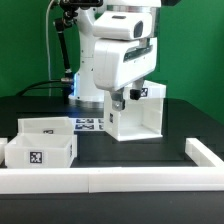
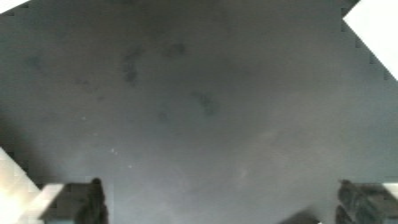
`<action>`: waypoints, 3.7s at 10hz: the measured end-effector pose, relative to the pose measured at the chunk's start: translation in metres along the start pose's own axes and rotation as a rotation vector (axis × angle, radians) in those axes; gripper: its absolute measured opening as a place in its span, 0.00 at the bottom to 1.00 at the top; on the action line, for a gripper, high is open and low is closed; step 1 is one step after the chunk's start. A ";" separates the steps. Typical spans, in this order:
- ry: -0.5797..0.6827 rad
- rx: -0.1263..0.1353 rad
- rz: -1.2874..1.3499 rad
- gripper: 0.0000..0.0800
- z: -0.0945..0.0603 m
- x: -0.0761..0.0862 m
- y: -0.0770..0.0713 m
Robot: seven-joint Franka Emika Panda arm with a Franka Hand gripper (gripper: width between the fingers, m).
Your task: Assemble drawer
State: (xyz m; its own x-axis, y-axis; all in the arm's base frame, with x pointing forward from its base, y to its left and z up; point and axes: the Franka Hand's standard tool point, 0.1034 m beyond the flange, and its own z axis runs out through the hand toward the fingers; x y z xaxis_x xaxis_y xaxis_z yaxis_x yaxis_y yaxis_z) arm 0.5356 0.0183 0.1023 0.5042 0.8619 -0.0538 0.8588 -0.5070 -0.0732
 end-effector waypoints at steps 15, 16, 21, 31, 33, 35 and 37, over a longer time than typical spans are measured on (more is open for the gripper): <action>0.026 0.004 0.627 0.81 0.004 0.005 -0.027; 0.021 0.022 0.751 0.81 0.005 0.002 -0.040; 0.019 0.029 0.866 0.81 -0.015 0.003 -0.096; 0.005 0.045 0.953 0.81 -0.017 -0.005 -0.156; 0.011 0.049 0.946 0.81 -0.017 -0.007 -0.180; 0.033 0.043 0.923 0.81 -0.007 -0.005 -0.198; 0.055 0.029 0.875 0.81 0.004 -0.003 -0.207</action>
Offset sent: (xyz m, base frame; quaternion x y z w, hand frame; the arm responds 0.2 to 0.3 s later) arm 0.0000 0.0000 0.0000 0.0000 0.0000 0.0000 1.0000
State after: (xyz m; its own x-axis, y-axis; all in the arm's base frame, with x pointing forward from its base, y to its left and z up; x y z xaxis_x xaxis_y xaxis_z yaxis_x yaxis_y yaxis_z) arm 0.3557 0.1205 0.1142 0.9852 0.1621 -0.0548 0.1592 -0.9858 -0.0538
